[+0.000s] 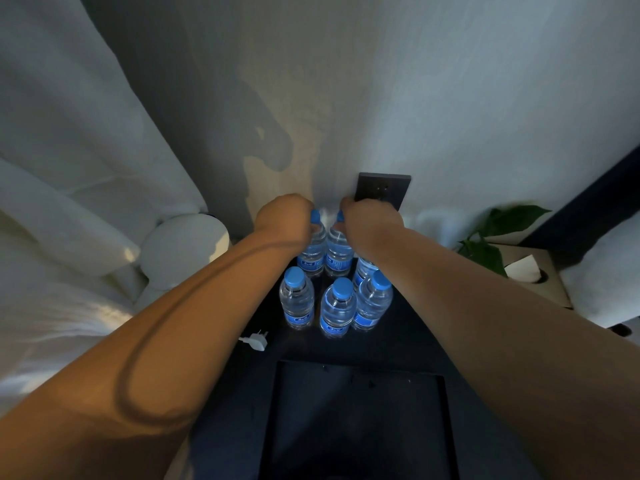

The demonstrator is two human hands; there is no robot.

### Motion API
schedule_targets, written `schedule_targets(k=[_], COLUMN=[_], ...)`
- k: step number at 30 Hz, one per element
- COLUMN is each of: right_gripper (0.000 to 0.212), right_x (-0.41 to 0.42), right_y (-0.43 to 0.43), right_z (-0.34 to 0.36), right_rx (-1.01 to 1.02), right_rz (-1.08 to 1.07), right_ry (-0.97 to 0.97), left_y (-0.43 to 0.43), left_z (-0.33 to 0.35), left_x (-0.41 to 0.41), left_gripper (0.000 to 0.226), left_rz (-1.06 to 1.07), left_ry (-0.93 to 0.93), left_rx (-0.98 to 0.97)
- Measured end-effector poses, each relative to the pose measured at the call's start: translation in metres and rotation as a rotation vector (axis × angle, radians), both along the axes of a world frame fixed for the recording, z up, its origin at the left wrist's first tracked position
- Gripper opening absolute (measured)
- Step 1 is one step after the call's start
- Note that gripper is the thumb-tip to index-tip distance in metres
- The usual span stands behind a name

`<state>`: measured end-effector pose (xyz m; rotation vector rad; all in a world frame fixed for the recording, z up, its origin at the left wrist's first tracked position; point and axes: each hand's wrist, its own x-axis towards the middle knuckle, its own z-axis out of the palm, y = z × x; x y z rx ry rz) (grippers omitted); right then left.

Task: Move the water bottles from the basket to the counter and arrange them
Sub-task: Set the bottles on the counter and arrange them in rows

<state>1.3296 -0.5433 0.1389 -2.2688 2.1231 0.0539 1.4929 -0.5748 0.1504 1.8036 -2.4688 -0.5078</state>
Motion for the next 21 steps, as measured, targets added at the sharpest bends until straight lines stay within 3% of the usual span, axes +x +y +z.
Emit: schedule_targets(k=[12,21], right_gripper=[0.02,0.032], right_x=[0.0001,0.0045], right_y=[0.0042,-0.0021], right_z=[0.0094,-0.0004], right_rx=[0.048,0.038], right_rz=[0.016,-0.072], right_ry=[0.005,-0.03], left_y=[-0.0018,-0.002], left_z=[-0.0024,0.0004], left_x=[0.0002,0.0034], left_gripper=[0.021,0.012], left_rz=[-0.005,-0.015], left_ry=[-0.013,-0.033], left_rx=[-0.019,-0.021])
